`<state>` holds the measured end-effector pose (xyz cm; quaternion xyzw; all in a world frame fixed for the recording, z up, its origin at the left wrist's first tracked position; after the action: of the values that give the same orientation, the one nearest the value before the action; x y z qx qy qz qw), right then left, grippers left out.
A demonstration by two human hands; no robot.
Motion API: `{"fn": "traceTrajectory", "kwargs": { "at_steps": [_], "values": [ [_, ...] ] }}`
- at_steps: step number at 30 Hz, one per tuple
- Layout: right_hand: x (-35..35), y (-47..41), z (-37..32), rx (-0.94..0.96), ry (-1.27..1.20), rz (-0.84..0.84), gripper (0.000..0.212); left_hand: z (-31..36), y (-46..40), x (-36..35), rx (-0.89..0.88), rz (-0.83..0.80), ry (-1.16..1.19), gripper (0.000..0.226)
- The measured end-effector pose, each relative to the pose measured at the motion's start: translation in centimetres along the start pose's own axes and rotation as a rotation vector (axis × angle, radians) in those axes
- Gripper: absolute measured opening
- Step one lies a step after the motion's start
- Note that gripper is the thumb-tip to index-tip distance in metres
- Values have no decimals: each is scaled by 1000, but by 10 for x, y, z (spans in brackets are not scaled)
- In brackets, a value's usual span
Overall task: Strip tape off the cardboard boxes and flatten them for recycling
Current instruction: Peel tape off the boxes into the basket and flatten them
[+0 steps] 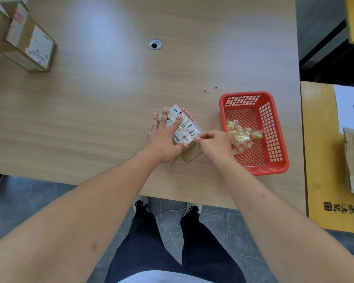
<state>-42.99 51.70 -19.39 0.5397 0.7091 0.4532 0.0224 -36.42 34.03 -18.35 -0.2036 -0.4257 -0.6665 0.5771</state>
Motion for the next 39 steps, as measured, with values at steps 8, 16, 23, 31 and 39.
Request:
{"fn": "traceTrajectory", "kwargs": {
  "at_steps": [8,16,23,31,39],
  "values": [
    [9,9,-12,102,120,126,11,1,-3,0,1,-46,-40,98],
    [1,55,-48,770,397,162,7,10,1,12,9,-96,-121,96],
    [-21,75,-31,776,333,103,23,10,1,11,3,-125,-148,94],
    [-7,64,-39,731,376,138,22,16,-8,20,-172,-377,-240,83],
    [-46,55,-60,759,653,-69,26,1,-5,48,-157,32,40,94]
  ]
}}
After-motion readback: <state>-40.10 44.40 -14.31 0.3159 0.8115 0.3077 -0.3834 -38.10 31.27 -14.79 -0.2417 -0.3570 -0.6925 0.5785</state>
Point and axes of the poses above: each hand's wrist, its own y-axis away from the middle knuckle, its own x-axis out of the back of the hand, z = x × y, the point moved 10 cm from there along -y, towards the middle knuckle, and after that the axes turned 14 degrees about -x, right-handed, at the moved point
